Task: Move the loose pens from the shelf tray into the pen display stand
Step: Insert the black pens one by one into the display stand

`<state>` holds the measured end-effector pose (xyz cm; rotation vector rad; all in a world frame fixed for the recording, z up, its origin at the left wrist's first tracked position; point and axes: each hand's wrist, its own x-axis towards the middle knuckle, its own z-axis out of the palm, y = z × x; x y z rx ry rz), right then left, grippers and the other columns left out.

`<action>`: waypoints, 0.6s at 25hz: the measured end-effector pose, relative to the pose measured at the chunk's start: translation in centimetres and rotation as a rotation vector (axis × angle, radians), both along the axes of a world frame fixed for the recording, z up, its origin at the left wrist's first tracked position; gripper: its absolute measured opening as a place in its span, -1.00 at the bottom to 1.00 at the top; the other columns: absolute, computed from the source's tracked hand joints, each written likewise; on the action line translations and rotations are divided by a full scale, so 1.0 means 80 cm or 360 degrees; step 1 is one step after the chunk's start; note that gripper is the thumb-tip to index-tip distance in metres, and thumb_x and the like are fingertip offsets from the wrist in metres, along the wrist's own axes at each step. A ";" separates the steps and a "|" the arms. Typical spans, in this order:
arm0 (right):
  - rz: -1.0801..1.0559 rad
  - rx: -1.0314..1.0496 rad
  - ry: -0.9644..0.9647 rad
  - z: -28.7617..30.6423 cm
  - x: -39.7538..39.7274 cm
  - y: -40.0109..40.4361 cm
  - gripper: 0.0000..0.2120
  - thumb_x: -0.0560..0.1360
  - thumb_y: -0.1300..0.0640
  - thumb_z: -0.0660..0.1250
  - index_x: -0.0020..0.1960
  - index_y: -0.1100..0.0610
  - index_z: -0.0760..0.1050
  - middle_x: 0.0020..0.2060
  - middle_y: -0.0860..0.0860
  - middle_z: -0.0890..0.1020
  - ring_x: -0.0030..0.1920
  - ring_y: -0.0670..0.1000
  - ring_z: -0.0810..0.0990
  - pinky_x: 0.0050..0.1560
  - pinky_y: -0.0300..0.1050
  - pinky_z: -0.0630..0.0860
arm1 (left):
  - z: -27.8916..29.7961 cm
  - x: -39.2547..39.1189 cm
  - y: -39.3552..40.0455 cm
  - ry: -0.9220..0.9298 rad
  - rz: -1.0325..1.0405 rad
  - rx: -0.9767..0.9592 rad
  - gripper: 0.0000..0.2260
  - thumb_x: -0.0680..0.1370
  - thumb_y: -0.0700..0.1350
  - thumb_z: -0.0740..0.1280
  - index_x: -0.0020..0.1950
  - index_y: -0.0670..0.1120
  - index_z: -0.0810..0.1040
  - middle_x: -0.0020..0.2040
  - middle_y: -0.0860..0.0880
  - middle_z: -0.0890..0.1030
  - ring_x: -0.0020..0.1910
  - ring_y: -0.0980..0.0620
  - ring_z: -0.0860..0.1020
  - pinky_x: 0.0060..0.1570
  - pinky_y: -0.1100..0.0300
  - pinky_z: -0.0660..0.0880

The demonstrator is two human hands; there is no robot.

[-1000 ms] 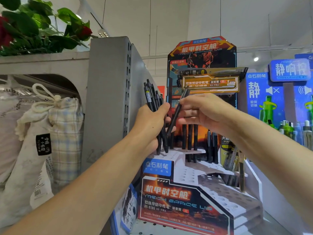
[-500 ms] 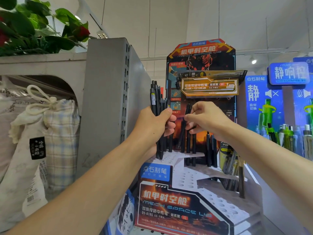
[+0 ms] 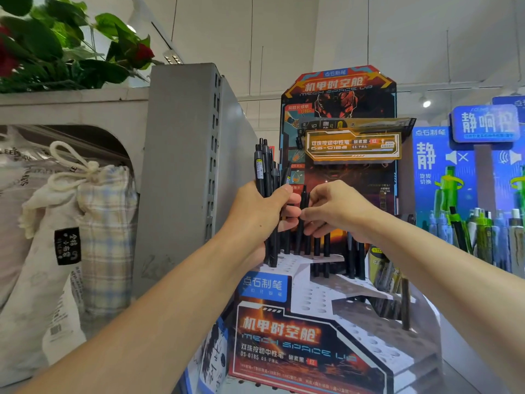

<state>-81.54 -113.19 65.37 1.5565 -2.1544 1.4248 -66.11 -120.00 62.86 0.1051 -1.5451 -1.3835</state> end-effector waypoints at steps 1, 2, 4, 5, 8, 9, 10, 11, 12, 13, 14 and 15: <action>0.0003 0.0036 0.0005 -0.002 0.002 -0.002 -0.85 0.51 0.28 0.48 0.00 0.34 0.55 -0.31 0.18 0.73 -0.30 0.10 0.75 -0.29 -0.06 0.70 | 0.000 0.001 0.000 0.0004 -0.0015 0.0017 -0.86 0.63 -0.17 0.34 0.13 -0.20 0.60 -0.17 -0.10 0.72 -0.39 0.11 0.61 -0.31 0.21 0.65; 0.0003 0.0061 0.0010 -0.005 0.003 -0.004 -0.84 0.51 0.28 0.48 0.01 0.34 0.56 -0.29 0.19 0.73 -0.31 0.10 0.75 -0.33 -0.09 0.68 | -0.001 0.002 0.001 0.0012 -0.0044 0.0041 -0.85 0.63 -0.19 0.34 0.14 -0.22 0.60 -0.20 -0.09 0.71 -0.41 0.12 0.60 -0.33 0.22 0.64; -0.0022 0.0084 0.0037 -0.006 0.005 -0.007 -0.83 0.50 0.26 0.49 0.02 0.33 0.59 -0.26 0.19 0.73 -0.33 0.09 0.75 -0.38 -0.14 0.65 | -0.001 0.003 0.002 0.0017 -0.0079 0.0067 -0.84 0.63 -0.20 0.34 0.16 -0.24 0.59 -0.21 -0.11 0.70 -0.42 0.12 0.59 -0.32 0.22 0.65; -0.0036 0.0092 0.0051 -0.005 0.006 -0.007 -0.83 0.50 0.25 0.50 0.02 0.33 0.60 -0.26 0.19 0.74 -0.34 0.08 0.74 -0.38 -0.15 0.64 | 0.000 0.004 0.003 0.0011 -0.0077 0.0066 -0.84 0.62 -0.20 0.34 0.16 -0.25 0.59 -0.18 -0.13 0.71 -0.42 0.11 0.59 -0.32 0.21 0.65; -0.0054 0.0107 0.0045 -0.003 0.006 -0.007 -0.83 0.51 0.25 0.49 0.02 0.34 0.60 -0.27 0.17 0.74 -0.37 0.07 0.73 -0.38 -0.12 0.65 | 0.000 0.004 0.003 0.0001 -0.0082 0.0077 -0.82 0.62 -0.20 0.34 0.17 -0.26 0.59 -0.14 -0.16 0.70 -0.41 0.10 0.60 -0.31 0.19 0.66; -0.0065 0.0106 0.0038 -0.003 0.006 -0.008 -0.83 0.51 0.25 0.49 0.01 0.35 0.59 -0.28 0.18 0.73 -0.37 0.08 0.73 -0.38 -0.11 0.65 | 0.000 0.004 0.003 -0.0002 -0.0076 0.0078 -0.83 0.62 -0.19 0.34 0.15 -0.26 0.59 -0.15 -0.15 0.71 -0.40 0.10 0.60 -0.33 0.20 0.65; -0.0080 0.0106 0.0030 -0.004 0.007 -0.009 -0.83 0.51 0.26 0.48 0.01 0.36 0.59 -0.28 0.18 0.73 -0.37 0.08 0.73 -0.40 -0.11 0.65 | 0.000 0.004 0.003 -0.0002 -0.0066 0.0072 -0.84 0.62 -0.19 0.35 0.13 -0.25 0.60 -0.16 -0.14 0.71 -0.38 0.09 0.61 -0.34 0.22 0.64; -0.0090 0.0112 0.0017 -0.004 0.008 -0.009 -0.84 0.52 0.26 0.47 0.01 0.36 0.59 -0.29 0.19 0.73 -0.37 0.08 0.73 -0.41 -0.12 0.64 | 0.000 0.004 0.002 -0.0001 -0.0054 0.0061 -0.85 0.62 -0.18 0.35 0.09 -0.24 0.62 -0.16 -0.13 0.72 -0.36 0.08 0.61 -0.35 0.23 0.62; -0.0088 0.0123 -0.0008 -0.003 0.010 -0.009 -0.84 0.52 0.27 0.47 0.02 0.36 0.60 -0.28 0.20 0.73 -0.37 0.08 0.73 -0.41 -0.13 0.64 | 0.000 0.004 0.002 0.0005 -0.0050 0.0049 -0.86 0.62 -0.18 0.35 0.07 -0.24 0.63 -0.17 -0.11 0.72 -0.35 0.08 0.61 -0.34 0.23 0.62; -0.0078 0.0135 -0.0041 -0.002 0.011 -0.009 -0.84 0.53 0.27 0.46 0.03 0.37 0.60 -0.27 0.21 0.73 -0.37 0.08 0.73 -0.41 -0.14 0.63 | 0.000 0.004 0.001 0.0016 -0.0055 0.0046 -0.87 0.62 -0.18 0.35 0.06 -0.23 0.63 -0.18 -0.11 0.72 -0.35 0.08 0.61 -0.33 0.22 0.63; -0.0071 0.0147 -0.0064 -0.001 0.012 -0.009 -0.84 0.53 0.28 0.46 0.04 0.37 0.60 -0.27 0.22 0.73 -0.37 0.07 0.73 -0.41 -0.14 0.64 | 0.001 0.004 0.001 0.0025 -0.0057 0.0043 -0.87 0.62 -0.18 0.35 0.06 -0.23 0.63 -0.18 -0.10 0.72 -0.34 0.08 0.61 -0.31 0.21 0.64; -0.0084 0.0159 -0.0062 0.000 0.013 -0.009 -0.84 0.53 0.28 0.45 0.04 0.38 0.60 -0.26 0.23 0.73 -0.38 0.07 0.73 -0.40 -0.12 0.64 | 0.001 0.004 0.001 0.0026 -0.0049 0.0032 -0.87 0.62 -0.18 0.35 0.07 -0.22 0.62 -0.15 -0.11 0.73 -0.33 0.08 0.62 -0.29 0.19 0.65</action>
